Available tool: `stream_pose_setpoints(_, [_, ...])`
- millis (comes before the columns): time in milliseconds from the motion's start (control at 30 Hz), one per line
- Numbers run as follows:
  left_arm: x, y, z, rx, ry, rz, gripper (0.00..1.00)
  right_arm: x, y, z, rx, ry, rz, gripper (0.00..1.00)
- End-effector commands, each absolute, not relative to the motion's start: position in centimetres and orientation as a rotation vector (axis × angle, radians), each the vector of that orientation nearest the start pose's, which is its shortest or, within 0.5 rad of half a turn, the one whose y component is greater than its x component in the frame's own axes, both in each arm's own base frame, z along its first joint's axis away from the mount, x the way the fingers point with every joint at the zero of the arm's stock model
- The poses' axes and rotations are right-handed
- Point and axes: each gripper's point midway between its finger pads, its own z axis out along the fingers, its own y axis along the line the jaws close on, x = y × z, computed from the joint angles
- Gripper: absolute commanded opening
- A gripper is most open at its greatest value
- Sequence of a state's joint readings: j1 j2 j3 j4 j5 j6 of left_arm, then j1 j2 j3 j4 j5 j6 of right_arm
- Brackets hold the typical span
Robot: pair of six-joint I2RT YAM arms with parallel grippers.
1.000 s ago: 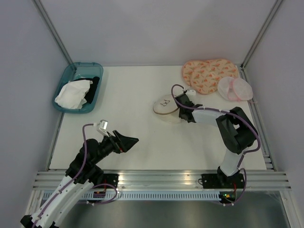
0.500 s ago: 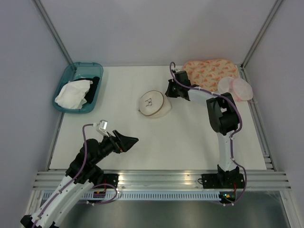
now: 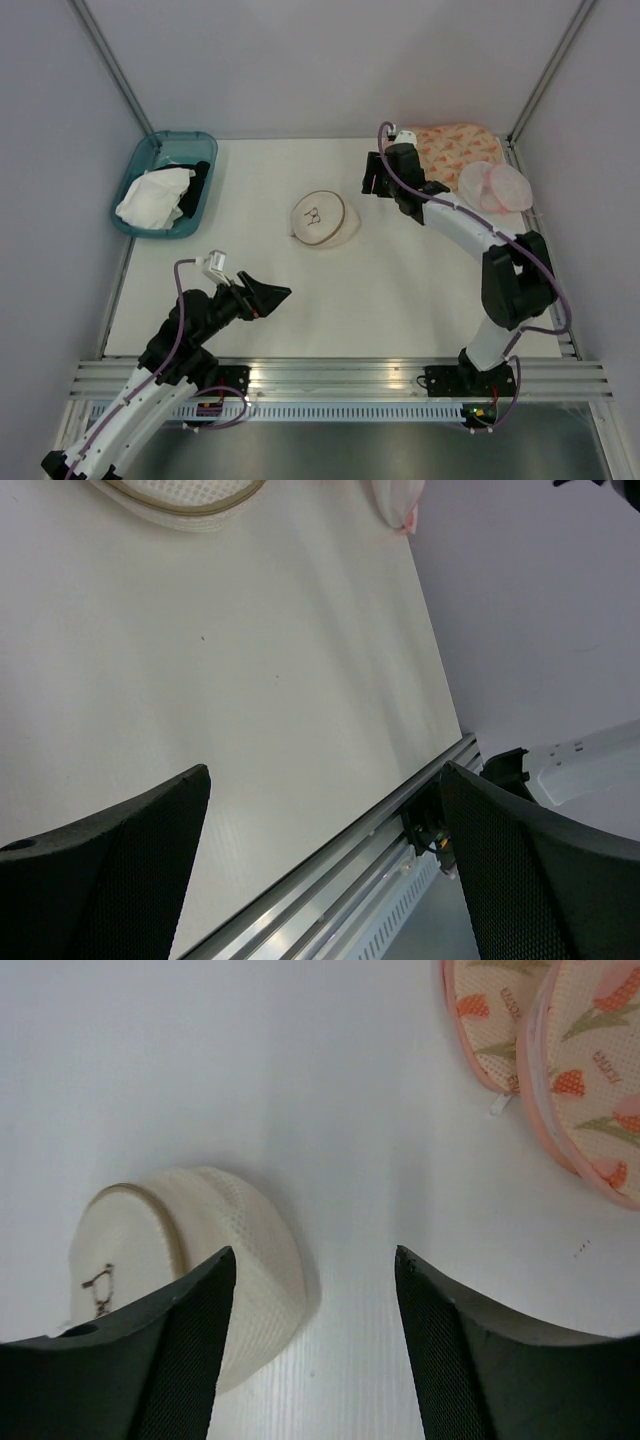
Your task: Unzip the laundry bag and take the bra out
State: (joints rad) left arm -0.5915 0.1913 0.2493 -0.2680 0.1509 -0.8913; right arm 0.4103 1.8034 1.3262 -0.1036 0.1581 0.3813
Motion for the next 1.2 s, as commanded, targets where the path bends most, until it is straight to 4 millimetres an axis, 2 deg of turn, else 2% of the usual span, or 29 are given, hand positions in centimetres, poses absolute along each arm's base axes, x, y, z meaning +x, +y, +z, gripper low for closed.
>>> stream_pose_setpoints(0, [16.5,-17.6,16.3,-0.166,1.908,-1.144,1.00,43.8,19.7,16.0,0.045,2.151,0.250,0.73])
stream_pose_setpoints(33, [16.5,-17.5,16.3,-0.171,1.908,-1.144,1.00,41.9,21.5,16.8,0.029,2.150,0.290,0.73])
stream_pose_setpoints(67, [16.5,-17.5,16.5,-0.170,1.902,-1.144,1.00,40.7,22.5,16.7,0.021,2.155,0.316,0.74])
stream_pose_setpoints(100, [16.4,-17.6,16.5,-0.166,1.904,-1.148,1.00,38.5,24.1,16.4,-0.001,2.162,0.343,0.74])
stream_pose_setpoints(167, [16.4,-17.5,16.7,-0.171,1.898,-1.149,0.99,36.3,26.4,16.2,0.076,2.169,0.447,0.75])
stream_pose_setpoints(200, [16.4,-17.5,16.7,-0.174,1.899,-1.151,1.00,34.9,26.9,15.2,0.101,2.189,0.485,0.74])
stream_pose_setpoints(233, [16.4,-17.5,16.7,-0.178,1.895,-1.153,1.00,34.0,28.2,15.1,0.120,2.179,0.553,0.75])
stream_pose_setpoints(267, [16.4,-17.5,16.8,-0.177,1.893,-1.157,1.00,33.5,28.6,14.8,0.231,2.180,0.607,0.74])
stream_pose_setpoints(300, [16.3,-17.5,16.9,-0.181,1.892,-1.160,1.00,32.8,28.5,13.5,0.260,2.194,0.609,0.74])
stream_pose_setpoints(400, [16.1,-17.6,16.9,-0.183,1.887,-1.176,1.00,32.2,29.7,12.6,0.357,2.175,0.611,0.74])
stream_pose_setpoints(567, [15.9,-17.4,16.9,-0.191,1.883,-1.185,1.00,33.2,30.9,11.4,0.449,2.156,0.589,0.75])
stream_pose_setpoints(667, [15.8,-17.4,16.9,-0.190,1.884,-1.188,1.00,34.2,32.8,11.2,0.467,2.129,0.673,0.76])
stream_pose_setpoints(800, [15.6,-17.2,16.9,-0.194,1.887,-1.180,1.00,35.4,33.1,9.7,0.551,2.122,0.645,0.75])
stream_pose_setpoints(867, [15.5,-17.0,17.1,-0.194,1.884,-1.175,1.00,36.2,32.8,9.7,0.608,2.086,0.623,0.74])
stream_pose_setpoints(933, [15.4,-16.9,17.4,-0.193,1.875,-1.176,1.00,37.2,32.2,8.3,0.661,2.070,0.570,0.73])
stream_pose_setpoints(1033, [15.3,-16.8,17.6,-0.193,1.870,-1.177,1.00,38.8,31.3,7.1,0.729,2.019,0.526,0.61])
stream_pose_setpoints(1067, [15.2,-16.8,17.6,-0.194,1.872,-1.179,1.00,39.0,31.0,6.8,0.711,2.016,0.510,0.48])
stream_pose_setpoints(1133, [15.1,-16.7,17.6,-0.192,1.880,-1.173,1.00,39.4,30.7,7.0,0.695,1.987,0.499,0.30])
stream_pose_setpoints(1167, [15.1,-16.6,17.6,-0.191,1.877,-1.169,1.00,39.0,30.2,6.4,0.680,1.998,0.481,0.02])
